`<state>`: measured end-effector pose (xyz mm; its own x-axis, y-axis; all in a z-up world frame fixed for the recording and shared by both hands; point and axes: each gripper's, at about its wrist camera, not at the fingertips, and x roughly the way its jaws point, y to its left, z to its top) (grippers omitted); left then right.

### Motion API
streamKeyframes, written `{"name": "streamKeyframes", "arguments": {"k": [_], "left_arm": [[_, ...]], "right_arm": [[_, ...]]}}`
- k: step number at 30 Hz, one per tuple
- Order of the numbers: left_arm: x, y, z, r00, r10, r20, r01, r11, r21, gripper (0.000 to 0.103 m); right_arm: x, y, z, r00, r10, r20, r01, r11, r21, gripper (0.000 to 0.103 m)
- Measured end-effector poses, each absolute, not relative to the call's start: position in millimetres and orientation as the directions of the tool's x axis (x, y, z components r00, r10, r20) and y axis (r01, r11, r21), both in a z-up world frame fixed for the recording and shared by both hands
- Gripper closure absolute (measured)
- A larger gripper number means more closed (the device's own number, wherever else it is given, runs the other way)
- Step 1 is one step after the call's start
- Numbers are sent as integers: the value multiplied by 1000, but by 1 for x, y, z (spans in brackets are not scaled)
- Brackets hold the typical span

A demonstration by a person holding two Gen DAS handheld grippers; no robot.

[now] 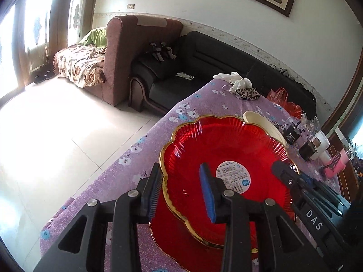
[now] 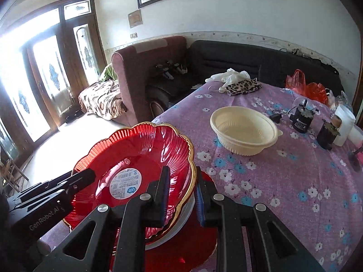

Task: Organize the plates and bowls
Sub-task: 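Carry the red plate with both grippers and lower it onto the bowl stack, then open both grippers to release the red plate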

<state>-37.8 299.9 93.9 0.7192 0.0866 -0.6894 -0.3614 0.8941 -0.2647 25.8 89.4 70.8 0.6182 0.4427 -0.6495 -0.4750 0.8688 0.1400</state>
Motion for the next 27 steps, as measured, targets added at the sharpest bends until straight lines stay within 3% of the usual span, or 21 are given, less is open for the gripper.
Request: {"name": "streamKeyframes", "arguments": {"k": [7,13,16,22,27], "left_arm": [[-50,308,105,746,107,-658,-379,880,-287,50],[-61,311,110,756,103,-647,-381,872,-307,50],[-71,309,118,776,93,-624,-363,875,-321,45],[-93,298,126,816,79,-573,-330,878,-348,24],[-101,291,127,818,90,-567,-327,885,-331,21]], "right_arm": [[28,77,77,619,475,-626,-444,869,220,79],[28,59,91,631,505,-589,-429,860,277,72],[36,37,99,657,484,-578,-385,875,295,62],[82,-18,82,668,394,-632,-215,914,343,61],[134,-39,48,580,431,-691,-116,884,454,61]]}}
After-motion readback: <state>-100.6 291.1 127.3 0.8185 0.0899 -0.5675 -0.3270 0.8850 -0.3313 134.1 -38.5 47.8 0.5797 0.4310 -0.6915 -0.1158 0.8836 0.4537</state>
